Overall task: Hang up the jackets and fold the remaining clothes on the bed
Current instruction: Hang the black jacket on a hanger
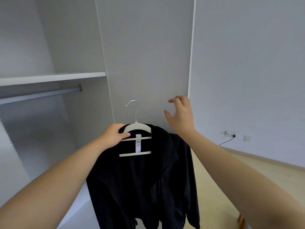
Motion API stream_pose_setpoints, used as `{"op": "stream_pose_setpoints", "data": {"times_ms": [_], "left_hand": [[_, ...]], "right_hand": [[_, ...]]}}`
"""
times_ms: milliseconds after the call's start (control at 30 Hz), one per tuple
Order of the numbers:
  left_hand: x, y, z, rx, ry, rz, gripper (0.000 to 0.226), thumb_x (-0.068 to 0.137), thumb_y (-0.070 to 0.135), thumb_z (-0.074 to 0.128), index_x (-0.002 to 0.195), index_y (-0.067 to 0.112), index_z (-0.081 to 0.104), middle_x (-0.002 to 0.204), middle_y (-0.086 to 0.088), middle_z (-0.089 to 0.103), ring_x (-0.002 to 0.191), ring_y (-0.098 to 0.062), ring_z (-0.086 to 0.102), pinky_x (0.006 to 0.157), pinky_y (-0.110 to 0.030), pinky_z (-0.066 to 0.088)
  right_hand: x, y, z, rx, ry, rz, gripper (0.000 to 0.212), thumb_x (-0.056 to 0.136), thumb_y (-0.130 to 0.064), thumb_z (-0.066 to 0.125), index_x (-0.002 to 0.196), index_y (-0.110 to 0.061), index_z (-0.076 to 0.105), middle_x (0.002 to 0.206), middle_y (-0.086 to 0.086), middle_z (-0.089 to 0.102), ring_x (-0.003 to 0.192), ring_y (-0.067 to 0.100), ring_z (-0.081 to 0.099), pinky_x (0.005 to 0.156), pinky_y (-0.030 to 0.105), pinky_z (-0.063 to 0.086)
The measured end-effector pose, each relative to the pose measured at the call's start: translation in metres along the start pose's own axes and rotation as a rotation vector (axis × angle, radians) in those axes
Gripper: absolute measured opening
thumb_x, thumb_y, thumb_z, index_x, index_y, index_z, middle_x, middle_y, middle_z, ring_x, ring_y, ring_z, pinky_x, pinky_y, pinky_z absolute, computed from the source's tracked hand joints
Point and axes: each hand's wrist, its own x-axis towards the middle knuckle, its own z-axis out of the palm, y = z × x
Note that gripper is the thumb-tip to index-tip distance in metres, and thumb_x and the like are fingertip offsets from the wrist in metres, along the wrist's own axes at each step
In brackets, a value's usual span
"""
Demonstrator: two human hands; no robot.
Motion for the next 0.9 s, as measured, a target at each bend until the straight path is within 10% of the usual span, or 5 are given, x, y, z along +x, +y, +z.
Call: {"op": "stream_pose_setpoints", "data": {"times_ms": [133, 300, 600, 900], "left_hand": [[-0.029, -0.011, -0.015, -0.018, 0.128, -0.034, 0.014, 0.089, 0.012, 0.065, 0.102, 0.017, 0.068, 0.088, 0.006, 0.065, 0.084, -0.015, 0.059, 0.068, -0.017, 0.041], [-0.049, -0.034, -0.034, -0.004, 0.338, -0.142, 0.011, 0.088, 0.018, 0.065, 0.098, 0.016, 0.068, 0.09, 0.003, 0.066, 0.086, -0.018, 0.06, 0.075, -0.032, 0.045], [-0.016, -0.101, -0.057, 0.036, 0.409, -0.222, 0.008, 0.089, 0.018, 0.064, 0.091, 0.025, 0.061, 0.084, 0.011, 0.06, 0.085, -0.017, 0.059, 0.074, -0.03, 0.043], [0.071, -0.179, -0.106, 0.182, 0.525, -0.325, 0.022, 0.093, 0.02, 0.058, 0.114, 0.014, 0.061, 0.106, -0.002, 0.065, 0.098, -0.021, 0.059, 0.077, -0.027, 0.041]], "right_hand": [[-0.018, -0.028, 0.022, -0.015, -0.361, -0.126, 0.036, 0.084, -0.025, 0.07, 0.114, -0.006, 0.06, 0.116, 0.008, 0.055, 0.112, 0.025, 0.049, 0.095, 0.037, 0.043], [-0.029, -0.063, 0.052, -0.027, -0.614, -0.018, 0.043, 0.093, -0.044, 0.054, 0.122, -0.012, 0.052, 0.114, 0.005, 0.061, 0.104, 0.025, 0.057, 0.084, 0.034, 0.044], [0.008, -0.092, 0.137, 0.046, -1.058, 0.072, 0.016, 0.091, -0.023, 0.059, 0.09, -0.007, 0.06, 0.084, 0.006, 0.058, 0.085, 0.026, 0.057, 0.065, 0.03, 0.043], [0.073, -0.103, 0.269, 0.223, -0.978, 0.203, 0.014, 0.083, -0.027, 0.064, 0.084, -0.013, 0.062, 0.081, 0.005, 0.063, 0.083, 0.026, 0.062, 0.072, 0.03, 0.046]]}}
